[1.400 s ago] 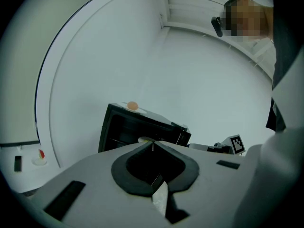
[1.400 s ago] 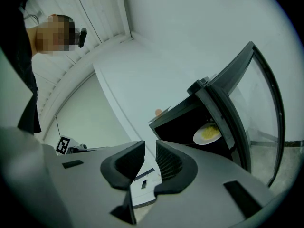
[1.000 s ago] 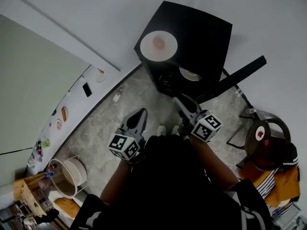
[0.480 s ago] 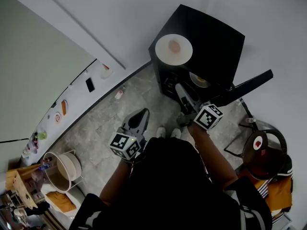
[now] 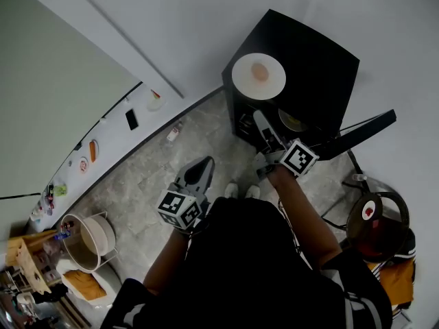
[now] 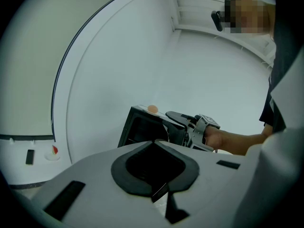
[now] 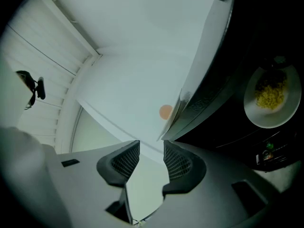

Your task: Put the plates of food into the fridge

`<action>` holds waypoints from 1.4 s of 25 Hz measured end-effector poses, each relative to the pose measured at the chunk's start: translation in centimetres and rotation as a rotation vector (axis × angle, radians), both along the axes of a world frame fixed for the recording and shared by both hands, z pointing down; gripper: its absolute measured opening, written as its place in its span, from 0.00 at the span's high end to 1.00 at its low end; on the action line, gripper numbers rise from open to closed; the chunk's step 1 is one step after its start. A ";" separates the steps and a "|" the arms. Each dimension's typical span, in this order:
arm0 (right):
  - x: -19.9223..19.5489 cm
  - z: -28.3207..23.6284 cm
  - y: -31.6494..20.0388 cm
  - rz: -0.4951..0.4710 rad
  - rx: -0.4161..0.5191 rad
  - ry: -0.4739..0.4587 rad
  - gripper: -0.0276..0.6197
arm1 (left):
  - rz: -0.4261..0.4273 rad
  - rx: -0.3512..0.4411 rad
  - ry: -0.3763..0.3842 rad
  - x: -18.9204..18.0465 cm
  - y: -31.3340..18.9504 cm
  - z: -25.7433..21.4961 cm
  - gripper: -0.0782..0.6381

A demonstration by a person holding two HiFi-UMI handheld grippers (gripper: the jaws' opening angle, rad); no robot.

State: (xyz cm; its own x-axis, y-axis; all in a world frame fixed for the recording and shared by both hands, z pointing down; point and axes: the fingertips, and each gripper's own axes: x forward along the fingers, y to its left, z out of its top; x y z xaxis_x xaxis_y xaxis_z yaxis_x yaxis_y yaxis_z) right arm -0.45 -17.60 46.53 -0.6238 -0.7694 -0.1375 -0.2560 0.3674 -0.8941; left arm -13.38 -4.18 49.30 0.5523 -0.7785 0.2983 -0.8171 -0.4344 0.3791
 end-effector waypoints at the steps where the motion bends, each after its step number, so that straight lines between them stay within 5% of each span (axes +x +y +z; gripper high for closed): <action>1: -0.1 0.0 -0.3 0.002 -0.007 -0.016 0.72 | -0.003 -0.002 0.002 -0.1 -0.1 0.0 0.86; 19: -1.1 1.2 -4.9 0.046 -0.150 -0.208 0.72 | -0.011 -0.011 0.016 -1.2 -1.3 0.5 0.86; 23: -0.8 1.7 -5.3 0.066 -0.194 -0.316 0.86 | -0.011 -0.009 0.022 -1.2 -1.3 0.5 0.86; 35: -1.2 0.9 -3.2 0.020 -0.216 -0.336 0.87 | 0.010 -0.004 0.042 -1.0 -0.8 0.3 0.86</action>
State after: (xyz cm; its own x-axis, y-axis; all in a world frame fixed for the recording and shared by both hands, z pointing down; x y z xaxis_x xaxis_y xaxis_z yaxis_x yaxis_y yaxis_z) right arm -1.67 -20.77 47.47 -0.5566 -0.8142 -0.1655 0.0589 0.1600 -0.9854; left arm -14.36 -4.97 49.62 0.5719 -0.7719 0.2776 -0.7961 -0.4406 0.4149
